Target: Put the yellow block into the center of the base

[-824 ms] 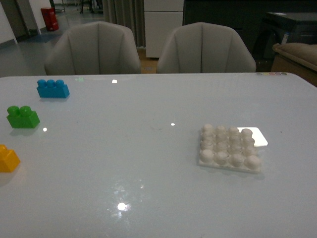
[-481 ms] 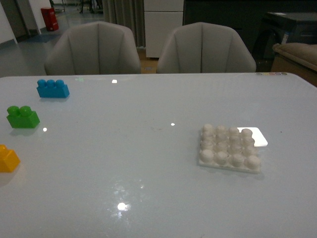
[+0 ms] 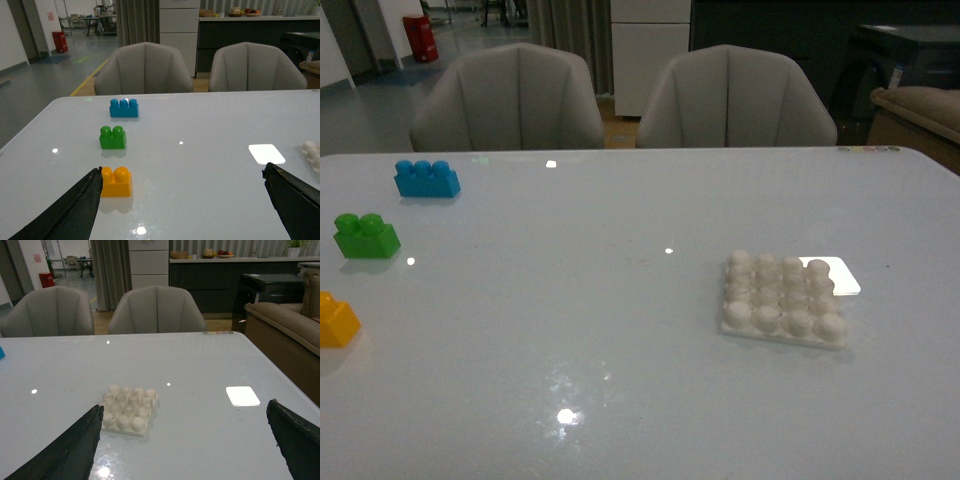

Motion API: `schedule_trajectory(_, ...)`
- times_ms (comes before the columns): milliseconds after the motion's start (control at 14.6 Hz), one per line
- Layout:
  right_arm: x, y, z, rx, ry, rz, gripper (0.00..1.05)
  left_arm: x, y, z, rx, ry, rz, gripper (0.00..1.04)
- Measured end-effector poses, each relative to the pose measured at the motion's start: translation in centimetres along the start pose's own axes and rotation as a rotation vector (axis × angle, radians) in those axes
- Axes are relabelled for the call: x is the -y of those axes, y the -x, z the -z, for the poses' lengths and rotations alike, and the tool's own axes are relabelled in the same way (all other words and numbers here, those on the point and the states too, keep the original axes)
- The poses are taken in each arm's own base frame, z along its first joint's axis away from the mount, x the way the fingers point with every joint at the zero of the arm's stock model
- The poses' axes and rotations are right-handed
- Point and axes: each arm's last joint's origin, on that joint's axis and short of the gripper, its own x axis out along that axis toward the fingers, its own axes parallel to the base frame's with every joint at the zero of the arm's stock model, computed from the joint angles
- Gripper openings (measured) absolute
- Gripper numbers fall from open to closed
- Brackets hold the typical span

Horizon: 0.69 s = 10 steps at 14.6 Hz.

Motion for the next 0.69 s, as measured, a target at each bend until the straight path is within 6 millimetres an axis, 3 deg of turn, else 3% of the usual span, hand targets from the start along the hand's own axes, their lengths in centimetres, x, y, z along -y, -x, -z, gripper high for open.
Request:
schedule_trajectory(412, 0.0, 0.0, 0.0, 0.0, 0.0, 0.0, 0.98, 0.0, 0.0, 0.0, 0.0, 0.0, 0.0, 0.98)
schedule_trajectory(550, 0.1, -0.4, -0.1, -0.109, 0.0, 0.098, 0.98, 0.0, 0.0, 0.0, 0.0, 0.0, -0.001, 0.98)
schedule_trajectory(618, 0.6, -1.4, -1.8, -0.107, -0.001, 0.151, 0.98, 0.0, 0.0, 0.0, 0.002, 0.0, 0.001, 0.98)
schedule_trajectory(687, 1.4, -2.8, -4.7, -0.034, 0.003, 0.197, 0.98, 0.0, 0.0, 0.0, 0.0, 0.0, 0.0, 0.98)
